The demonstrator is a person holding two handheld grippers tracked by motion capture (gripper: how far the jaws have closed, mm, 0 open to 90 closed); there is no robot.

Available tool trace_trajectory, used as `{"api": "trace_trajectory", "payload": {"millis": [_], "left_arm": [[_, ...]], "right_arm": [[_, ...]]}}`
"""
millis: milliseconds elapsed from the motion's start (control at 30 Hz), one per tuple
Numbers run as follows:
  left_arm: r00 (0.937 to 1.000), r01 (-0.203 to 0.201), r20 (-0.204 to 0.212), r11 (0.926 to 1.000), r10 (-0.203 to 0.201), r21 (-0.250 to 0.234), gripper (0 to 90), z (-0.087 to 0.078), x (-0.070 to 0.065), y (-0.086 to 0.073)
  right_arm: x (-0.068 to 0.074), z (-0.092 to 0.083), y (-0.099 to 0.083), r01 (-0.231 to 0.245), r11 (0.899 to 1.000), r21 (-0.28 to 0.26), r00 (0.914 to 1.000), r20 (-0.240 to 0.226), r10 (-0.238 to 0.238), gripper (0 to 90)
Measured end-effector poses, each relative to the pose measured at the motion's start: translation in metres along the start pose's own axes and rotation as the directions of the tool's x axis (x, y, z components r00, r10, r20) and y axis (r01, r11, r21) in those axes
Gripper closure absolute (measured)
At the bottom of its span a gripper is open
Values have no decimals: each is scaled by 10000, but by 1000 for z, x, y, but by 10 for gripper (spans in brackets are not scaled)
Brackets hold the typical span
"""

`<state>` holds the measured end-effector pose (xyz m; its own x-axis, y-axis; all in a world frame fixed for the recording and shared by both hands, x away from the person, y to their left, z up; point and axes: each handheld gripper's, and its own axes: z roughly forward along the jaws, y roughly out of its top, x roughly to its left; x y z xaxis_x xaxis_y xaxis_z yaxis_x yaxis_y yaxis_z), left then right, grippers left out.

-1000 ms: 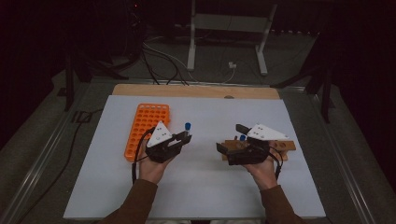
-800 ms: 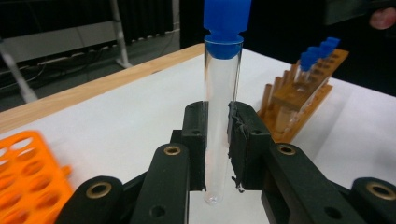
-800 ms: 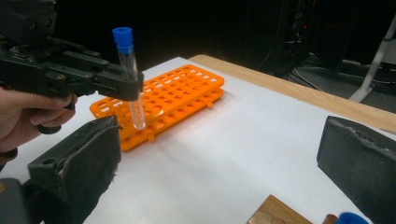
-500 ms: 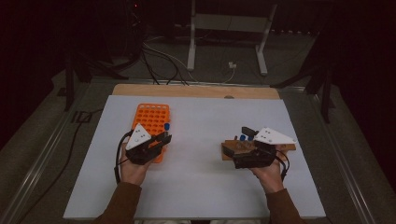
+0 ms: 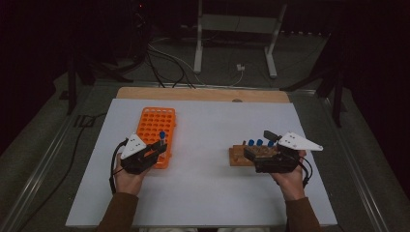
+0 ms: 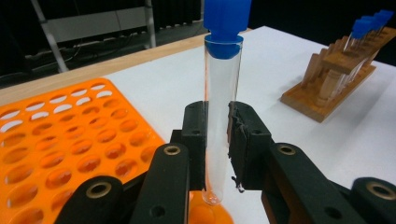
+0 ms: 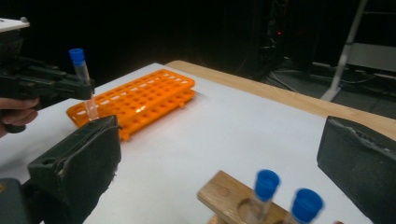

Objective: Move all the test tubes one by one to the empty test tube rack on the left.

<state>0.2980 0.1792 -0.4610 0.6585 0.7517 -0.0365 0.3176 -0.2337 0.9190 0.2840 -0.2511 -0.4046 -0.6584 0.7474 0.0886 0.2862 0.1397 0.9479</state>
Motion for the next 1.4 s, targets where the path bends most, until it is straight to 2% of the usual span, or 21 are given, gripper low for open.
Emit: {"api": "trace_trajectory", "payload": {"millis": [167,467,767,1000,1133,1400], "left_arm": [[9998,37,-192,9998,-33,193,778,0,3,-6],[9997,-28,-250,9989,39,464,778,7,2,-15],[9996,-57,-262,9949,84,1005,778,12,2,-26],[9998,34,-221,9932,-9,1160,777,8,3,-32],[9996,-82,-244,9888,120,1493,779,10,1,-34],[9994,10,-351,9889,43,1487,780,12,0,-35]], "right_arm": [[-6,-8,0,-41,9999,-129,9996,289,45,0],[-19,-19,-5,-358,9990,-279,9970,678,376,0],[-25,-27,-5,-413,9981,-448,9955,828,450,0],[-27,-31,-6,-452,9978,-494,9946,911,496,0],[-28,-33,-6,-458,9976,-523,9942,953,506,0],[-29,-32,-7,-491,9974,-523,9934,1014,542,0]]}}
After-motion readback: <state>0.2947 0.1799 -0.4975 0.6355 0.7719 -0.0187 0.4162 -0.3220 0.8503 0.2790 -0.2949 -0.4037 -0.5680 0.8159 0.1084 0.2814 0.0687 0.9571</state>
